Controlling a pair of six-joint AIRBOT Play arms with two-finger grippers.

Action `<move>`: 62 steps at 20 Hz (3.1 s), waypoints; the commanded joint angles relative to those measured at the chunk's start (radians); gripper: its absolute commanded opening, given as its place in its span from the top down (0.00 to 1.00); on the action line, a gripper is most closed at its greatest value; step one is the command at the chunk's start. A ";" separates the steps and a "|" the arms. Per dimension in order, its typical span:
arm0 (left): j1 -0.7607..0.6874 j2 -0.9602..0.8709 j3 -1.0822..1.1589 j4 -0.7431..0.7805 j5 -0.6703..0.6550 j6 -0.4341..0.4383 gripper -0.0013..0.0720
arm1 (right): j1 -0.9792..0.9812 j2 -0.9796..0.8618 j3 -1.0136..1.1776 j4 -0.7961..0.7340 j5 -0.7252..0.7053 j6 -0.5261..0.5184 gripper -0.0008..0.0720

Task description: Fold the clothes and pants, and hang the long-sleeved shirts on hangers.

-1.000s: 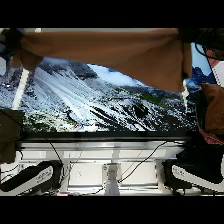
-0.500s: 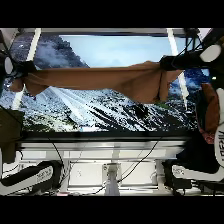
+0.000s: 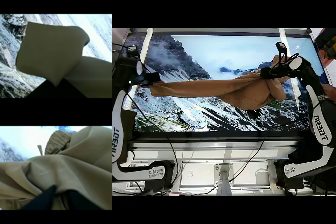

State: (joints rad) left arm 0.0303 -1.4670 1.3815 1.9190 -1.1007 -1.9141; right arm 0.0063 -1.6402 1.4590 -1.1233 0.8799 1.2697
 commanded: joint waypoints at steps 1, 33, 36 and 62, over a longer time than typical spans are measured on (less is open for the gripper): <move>-0.002 -0.036 0.000 0.016 -0.007 0.000 0.95 | 0.027 -0.019 0.002 -0.009 -0.062 0.000 0.31; -0.005 -0.027 0.000 0.070 -0.007 0.022 0.95 | -0.153 0.288 -0.705 0.295 -0.175 0.369 0.37; -0.005 -0.027 0.000 0.070 -0.006 0.022 0.95 | -0.153 0.277 -0.705 0.349 -0.273 0.392 0.37; -0.002 0.178 0.002 0.294 0.366 0.019 0.95 | -0.156 0.249 0.123 -0.072 0.067 0.282 0.95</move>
State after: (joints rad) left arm 0.0269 -1.3548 1.3823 2.1162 -0.8398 -1.8954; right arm -0.1490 -1.4040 1.4834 -1.0298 0.8246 1.5581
